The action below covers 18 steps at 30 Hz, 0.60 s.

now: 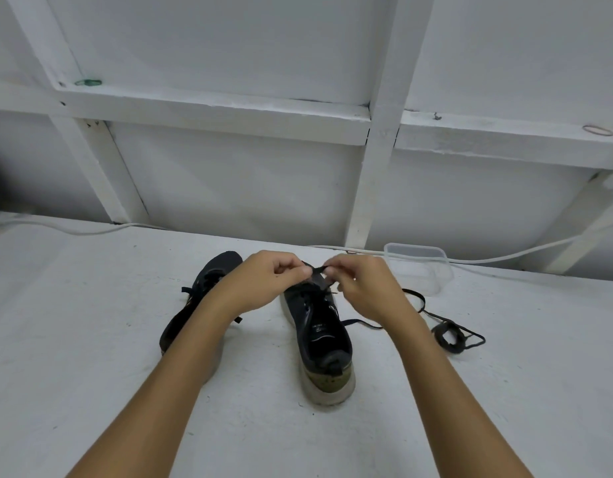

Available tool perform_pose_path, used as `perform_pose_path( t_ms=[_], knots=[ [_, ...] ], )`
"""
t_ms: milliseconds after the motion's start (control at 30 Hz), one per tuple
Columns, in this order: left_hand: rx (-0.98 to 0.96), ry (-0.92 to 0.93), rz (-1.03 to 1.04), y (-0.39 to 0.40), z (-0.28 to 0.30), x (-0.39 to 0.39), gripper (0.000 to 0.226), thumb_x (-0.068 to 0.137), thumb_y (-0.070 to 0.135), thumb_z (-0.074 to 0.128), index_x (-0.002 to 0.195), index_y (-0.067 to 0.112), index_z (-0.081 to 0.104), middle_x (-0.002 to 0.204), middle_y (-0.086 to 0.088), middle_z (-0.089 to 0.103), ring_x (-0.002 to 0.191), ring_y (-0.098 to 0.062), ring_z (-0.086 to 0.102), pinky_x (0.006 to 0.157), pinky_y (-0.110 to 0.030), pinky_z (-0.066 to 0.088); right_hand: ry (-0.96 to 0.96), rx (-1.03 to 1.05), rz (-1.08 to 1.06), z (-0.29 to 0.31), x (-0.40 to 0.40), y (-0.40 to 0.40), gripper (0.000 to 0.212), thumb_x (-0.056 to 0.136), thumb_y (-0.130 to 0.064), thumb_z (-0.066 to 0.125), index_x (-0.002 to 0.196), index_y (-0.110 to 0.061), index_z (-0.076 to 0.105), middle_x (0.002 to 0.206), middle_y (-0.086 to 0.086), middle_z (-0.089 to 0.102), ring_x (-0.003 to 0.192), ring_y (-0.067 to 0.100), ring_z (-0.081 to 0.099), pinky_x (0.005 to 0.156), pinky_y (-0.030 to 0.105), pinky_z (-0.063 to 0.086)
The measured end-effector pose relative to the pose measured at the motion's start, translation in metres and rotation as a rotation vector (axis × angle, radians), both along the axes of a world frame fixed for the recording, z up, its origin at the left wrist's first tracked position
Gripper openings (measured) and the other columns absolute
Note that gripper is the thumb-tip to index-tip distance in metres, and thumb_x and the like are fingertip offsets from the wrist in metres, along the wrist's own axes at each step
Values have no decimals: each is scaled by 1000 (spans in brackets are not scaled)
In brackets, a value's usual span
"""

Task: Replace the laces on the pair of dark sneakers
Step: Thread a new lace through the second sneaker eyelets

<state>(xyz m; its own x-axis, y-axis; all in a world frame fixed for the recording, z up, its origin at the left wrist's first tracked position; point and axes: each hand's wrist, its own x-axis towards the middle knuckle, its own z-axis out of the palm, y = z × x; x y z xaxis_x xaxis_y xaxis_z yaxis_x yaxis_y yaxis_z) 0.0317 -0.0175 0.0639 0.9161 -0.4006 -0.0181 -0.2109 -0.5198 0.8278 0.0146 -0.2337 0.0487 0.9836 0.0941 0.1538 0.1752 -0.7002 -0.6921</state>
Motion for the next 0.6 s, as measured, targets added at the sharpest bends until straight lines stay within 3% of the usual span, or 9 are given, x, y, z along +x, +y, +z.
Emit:
perform_pose_path(
  t_ms=[67,167,233,300,333,367,433,500,600],
  knots=[
    [25,21,5,12,-1,-1,23,96,47,58,85,34,73,54,15,48,49,-2,39,49,-13,33,-17,17,-227,1,7,-9,16,99,-24,58,93,-30,72,79,-11,73,80,14,66,71,33,51],
    [45,50,26,30,-6,-1,22,97,46,55,87,36,73,58,11,52,51,-7,41,56,-23,37,58,-138,-495,-2,14,-31,17,100,-24,55,101,-23,72,95,3,74,93,29,65,68,32,41],
    [63,47,29,33,-9,-2,21,97,45,55,89,38,72,63,10,58,54,-8,46,61,-30,42,132,-254,-428,-5,12,-35,22,99,-26,59,118,-24,70,120,6,70,107,30,63,77,32,43],
    [89,31,23,27,-8,-2,19,96,47,55,90,41,72,67,11,62,57,-7,50,62,-33,47,119,-257,-198,-4,5,-26,48,96,-28,67,142,-33,55,149,-3,50,119,23,59,94,33,45],
    [96,23,11,21,-6,-3,19,96,48,55,90,43,72,68,12,63,59,-8,52,63,-35,51,102,-210,-70,-3,3,-18,59,93,-29,71,147,-40,49,154,-10,41,113,17,60,96,33,46],
    [102,15,-7,15,-4,-3,19,96,48,55,89,43,72,68,11,64,62,-10,55,66,-38,54,81,-158,47,-1,0,-8,61,91,-30,74,144,-46,49,151,-17,40,103,10,60,93,31,47],
    [96,1,-32,5,-1,-4,18,96,45,56,87,41,72,69,9,64,69,-13,59,76,-43,56,10,-149,170,-2,1,8,35,91,-30,71,122,-46,66,128,-22,58,89,4,55,80,30,47],
    [95,-6,-11,3,0,-3,19,97,43,57,85,40,72,70,9,65,70,-15,61,76,-41,55,-35,-200,108,-3,7,13,15,95,-29,64,102,-37,75,98,-15,70,86,11,56,71,31,43],
    [155,3,19,13,-5,-6,20,97,44,56,86,42,72,72,16,66,59,-1,53,59,-26,48,-22,-252,-73,-4,17,0,18,100,-29,58,102,-33,75,81,-11,64,85,18,57,66,30,36]
  ],
)
